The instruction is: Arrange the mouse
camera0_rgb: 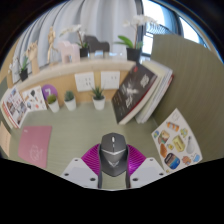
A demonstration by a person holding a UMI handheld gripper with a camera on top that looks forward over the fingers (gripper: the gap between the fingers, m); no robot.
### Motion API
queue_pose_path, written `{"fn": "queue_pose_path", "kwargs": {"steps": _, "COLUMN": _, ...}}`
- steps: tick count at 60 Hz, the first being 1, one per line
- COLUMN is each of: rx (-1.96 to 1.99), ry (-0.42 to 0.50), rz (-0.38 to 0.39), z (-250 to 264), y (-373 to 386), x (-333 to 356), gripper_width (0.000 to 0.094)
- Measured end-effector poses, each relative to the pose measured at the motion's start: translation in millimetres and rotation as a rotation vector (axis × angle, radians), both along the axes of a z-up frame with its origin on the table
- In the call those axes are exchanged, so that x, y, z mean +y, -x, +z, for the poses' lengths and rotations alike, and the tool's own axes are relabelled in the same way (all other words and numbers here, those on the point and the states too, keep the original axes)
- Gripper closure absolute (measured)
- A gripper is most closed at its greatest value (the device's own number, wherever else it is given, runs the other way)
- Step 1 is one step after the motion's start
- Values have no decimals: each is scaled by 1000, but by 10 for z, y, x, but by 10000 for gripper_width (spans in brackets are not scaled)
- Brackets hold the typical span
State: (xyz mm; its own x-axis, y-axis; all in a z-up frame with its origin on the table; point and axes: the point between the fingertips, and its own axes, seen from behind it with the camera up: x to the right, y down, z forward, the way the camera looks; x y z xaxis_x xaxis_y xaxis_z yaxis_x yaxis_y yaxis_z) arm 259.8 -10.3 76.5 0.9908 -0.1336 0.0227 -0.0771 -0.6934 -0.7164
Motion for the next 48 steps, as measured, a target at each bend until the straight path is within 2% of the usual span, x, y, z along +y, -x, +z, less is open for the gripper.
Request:
{"fn": "queue_pose_path", "kwargs": {"steps": 8, "rx": -22, "ry": -211, "rz": -25, "z": 1415, "y": 519, "x": 215, "gripper_width": 620}}
{"fn": "queue_pose_path", "kwargs": {"steps": 12, "rx": -23, "ry": -305, "rz": -12, "z": 2017, "y": 919, "x": 288, "gripper_width": 620}}
{"fn": "queue_pose_path", "kwargs": {"steps": 16, "rx": -23, "ry": -357, "rz": 13, "z": 2414, "y": 1376, "x": 366, "gripper_width": 621}}
{"fn": "queue_pose_path", "kwargs": {"steps": 21, "rx": -4, "ry": -391, "rz": 60, "z": 2560, "y": 2014, "x": 487, "gripper_width": 622}}
{"fn": "queue_pose_path", "kwargs": {"steps": 27, "rx": 17, "ry": -342, "rz": 114, "z": 2195, "y": 2751, "x": 666, "gripper_width": 622}}
{"fn": "queue_pose_path", "kwargs": {"steps": 35, "rx": 52, "ry": -179, "rz": 158, "z": 1075, "y": 3489, "x": 802, "gripper_width": 624}}
{"fn": "queue_pose_path", "kwargs": {"steps": 42, "rx": 60, "ry": -40, "rz": 185, "z": 112, "y": 3857, "x": 774, "gripper_width": 623}}
{"fn": "queue_pose_path", "kwargs": {"steps": 48, "rx": 46, "ry": 39, "rz": 189, "z": -433, "y": 3975, "x": 712, "gripper_width": 622}}
